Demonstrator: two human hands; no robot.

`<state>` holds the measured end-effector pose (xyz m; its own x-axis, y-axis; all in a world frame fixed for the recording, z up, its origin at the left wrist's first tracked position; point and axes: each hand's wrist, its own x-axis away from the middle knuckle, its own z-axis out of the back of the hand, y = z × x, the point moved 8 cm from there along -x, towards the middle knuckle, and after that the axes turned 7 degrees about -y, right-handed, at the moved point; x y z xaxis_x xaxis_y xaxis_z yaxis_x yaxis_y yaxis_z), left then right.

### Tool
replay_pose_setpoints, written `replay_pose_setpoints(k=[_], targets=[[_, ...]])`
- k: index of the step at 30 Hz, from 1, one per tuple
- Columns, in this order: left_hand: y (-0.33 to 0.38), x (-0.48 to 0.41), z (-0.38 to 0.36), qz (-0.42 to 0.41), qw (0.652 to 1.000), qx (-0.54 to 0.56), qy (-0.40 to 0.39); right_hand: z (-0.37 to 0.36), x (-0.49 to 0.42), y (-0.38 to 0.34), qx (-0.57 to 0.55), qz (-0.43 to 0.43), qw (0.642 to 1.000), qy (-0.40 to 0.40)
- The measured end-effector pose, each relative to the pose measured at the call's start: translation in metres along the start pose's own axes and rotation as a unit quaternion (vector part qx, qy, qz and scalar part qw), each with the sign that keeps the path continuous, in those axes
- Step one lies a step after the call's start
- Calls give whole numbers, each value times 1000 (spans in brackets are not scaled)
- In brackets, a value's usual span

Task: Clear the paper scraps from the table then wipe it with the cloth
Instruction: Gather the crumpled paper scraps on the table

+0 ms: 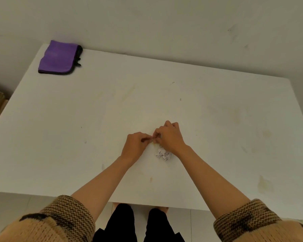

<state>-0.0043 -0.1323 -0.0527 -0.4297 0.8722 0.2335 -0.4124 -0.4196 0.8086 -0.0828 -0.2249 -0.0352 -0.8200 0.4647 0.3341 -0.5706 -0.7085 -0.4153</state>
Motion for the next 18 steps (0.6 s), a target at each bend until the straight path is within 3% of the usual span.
replay_pose_setpoints(k=[3,6,9,13,15,18], targets=[[-11,-6,10,54,996,73,6,-1,-9,-6,55,-3,998,-40],[-15,-17,30,52,995,69,41,-3,-22,-10,129,-17,988,-89],[-23,-35,57,45,996,-7,81,-6,-38,-7,136,-45,980,-137],[-35,-68,92,44,985,-118,116,-5,-65,-4,44,-105,962,-248],[-39,-84,101,45,983,-141,108,8,-89,-7,-10,-118,971,-210],[-45,-105,105,65,975,-201,62,36,-125,-14,-84,-107,990,-27]])
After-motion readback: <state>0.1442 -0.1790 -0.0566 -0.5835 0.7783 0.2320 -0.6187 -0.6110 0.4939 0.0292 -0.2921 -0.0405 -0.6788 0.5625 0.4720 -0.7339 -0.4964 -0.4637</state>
